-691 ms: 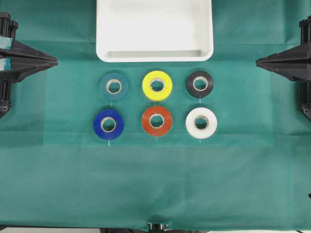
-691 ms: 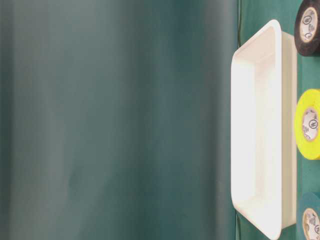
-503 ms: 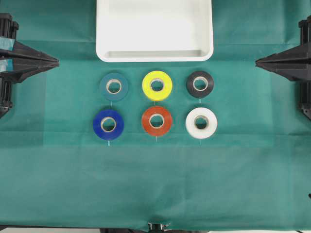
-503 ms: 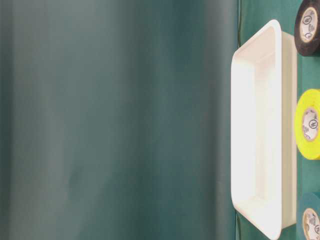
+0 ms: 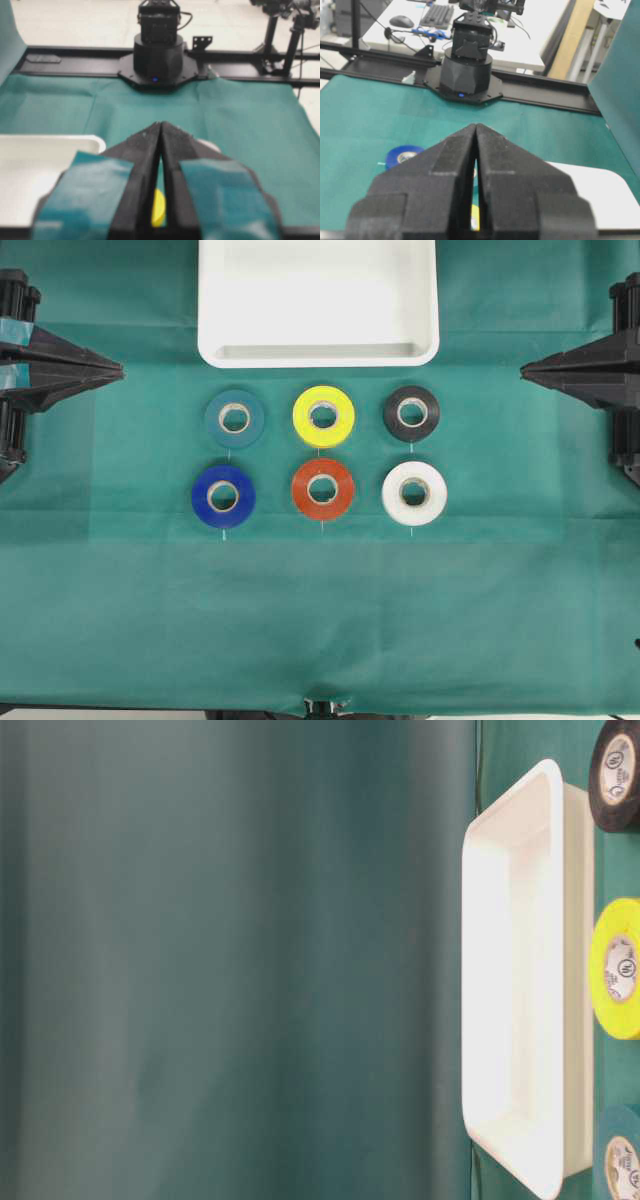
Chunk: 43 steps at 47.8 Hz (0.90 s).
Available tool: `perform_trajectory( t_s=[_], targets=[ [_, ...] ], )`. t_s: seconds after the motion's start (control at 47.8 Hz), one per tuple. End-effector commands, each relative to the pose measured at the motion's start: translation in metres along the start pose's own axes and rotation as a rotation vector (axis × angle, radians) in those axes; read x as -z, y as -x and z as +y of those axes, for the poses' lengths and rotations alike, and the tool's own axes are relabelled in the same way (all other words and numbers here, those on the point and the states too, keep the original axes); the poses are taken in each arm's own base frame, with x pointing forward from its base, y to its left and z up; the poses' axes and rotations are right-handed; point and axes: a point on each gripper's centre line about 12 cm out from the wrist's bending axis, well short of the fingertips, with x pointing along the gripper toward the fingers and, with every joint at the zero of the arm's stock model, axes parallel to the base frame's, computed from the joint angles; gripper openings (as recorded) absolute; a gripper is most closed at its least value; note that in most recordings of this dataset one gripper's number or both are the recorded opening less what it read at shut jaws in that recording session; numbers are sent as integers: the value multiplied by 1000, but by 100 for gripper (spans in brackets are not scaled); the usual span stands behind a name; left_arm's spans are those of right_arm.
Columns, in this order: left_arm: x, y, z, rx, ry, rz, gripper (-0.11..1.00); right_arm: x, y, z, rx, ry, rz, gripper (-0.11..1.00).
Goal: Place the tape from the fixed location into the white case.
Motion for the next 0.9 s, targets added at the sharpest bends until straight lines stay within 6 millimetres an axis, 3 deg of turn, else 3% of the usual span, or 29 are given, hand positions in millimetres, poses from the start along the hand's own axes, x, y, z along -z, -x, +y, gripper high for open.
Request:
perform_trajectory(
  t_s=[0.0,0.23,0.314,0.649,0.88],
  targets=[
    [-9,-3,-1,6,3,-21,17,-11,-3,0,0,-3,-23,0],
    [-9,-3,-4,21,-2,-21,81,-11,-3,0,0,-3,-23,0],
    [-9,-3,-4,21,-2,-20,97,-11,-4,0,0,-3,-18,0],
    [-9,-3,-6,29,4,-21,98,-11,-4,0,0,-3,-17,0],
    [-8,-2,-23,112,4,-9,98,-11,-4,0,0,-3,-17,0]
  ],
)
